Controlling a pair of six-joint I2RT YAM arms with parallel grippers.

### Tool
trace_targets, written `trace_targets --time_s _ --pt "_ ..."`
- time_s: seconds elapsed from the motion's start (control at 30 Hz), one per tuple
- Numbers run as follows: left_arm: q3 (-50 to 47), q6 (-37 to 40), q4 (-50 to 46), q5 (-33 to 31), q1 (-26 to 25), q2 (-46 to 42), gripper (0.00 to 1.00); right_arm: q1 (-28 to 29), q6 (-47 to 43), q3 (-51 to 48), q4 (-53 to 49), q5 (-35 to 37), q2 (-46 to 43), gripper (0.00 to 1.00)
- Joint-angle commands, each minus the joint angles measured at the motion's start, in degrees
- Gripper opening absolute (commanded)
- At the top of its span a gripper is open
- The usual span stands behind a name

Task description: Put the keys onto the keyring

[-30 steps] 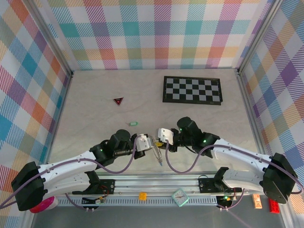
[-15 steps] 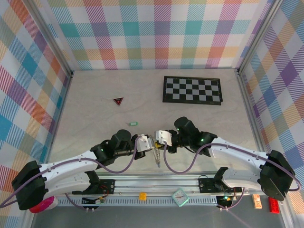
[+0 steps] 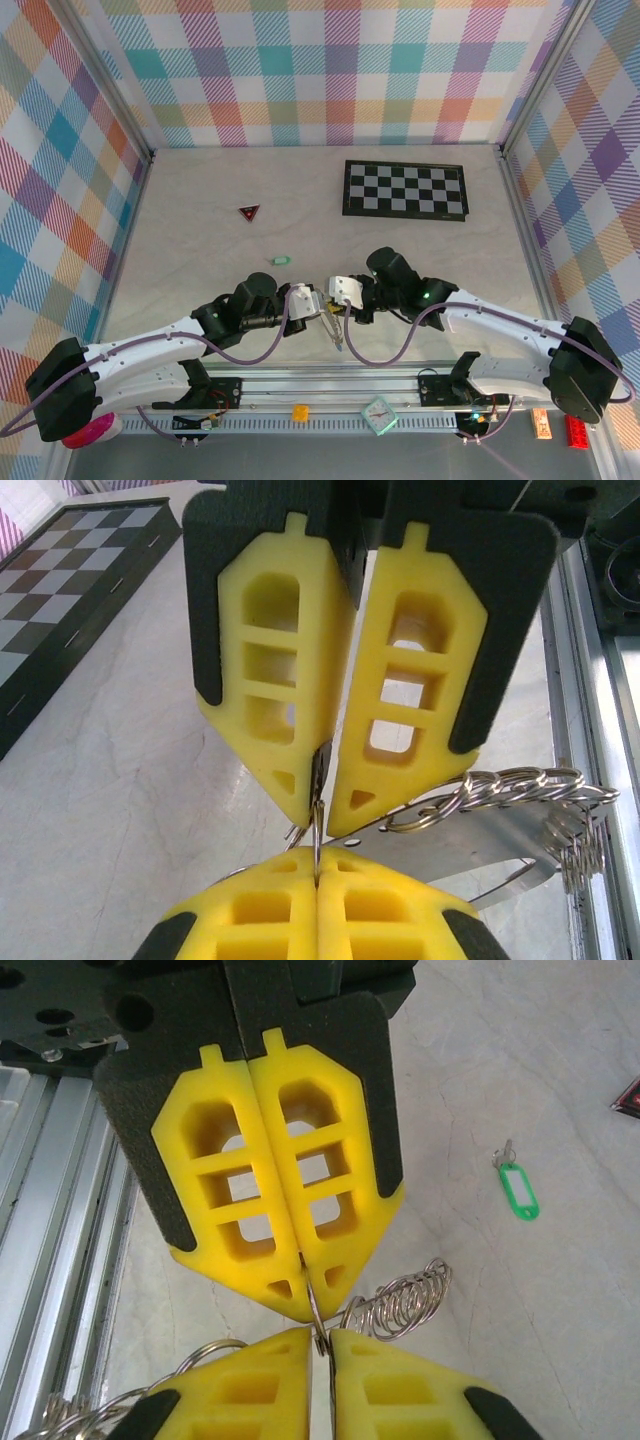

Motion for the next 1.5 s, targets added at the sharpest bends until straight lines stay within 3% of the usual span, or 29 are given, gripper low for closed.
trace_targets --time_s 0.0,0.13,1.47 --pt "1.9 -0.2 1.4 1.4 0.6 -0.2 0.0 0.7 -1.0 1.9 0.5 -1.4 0.6 0.06" --pt "1.9 -0.4 1.8 1.2 0.6 -0.2 0.0 0.8 -0.9 1.9 0.3 -1.7 0.7 0.0" --pt "1.4 -0.7 4.7 2.5 0.6 -0.3 0.07 1.3 0.4 3.1 -0.2 -4.3 2.2 0.0"
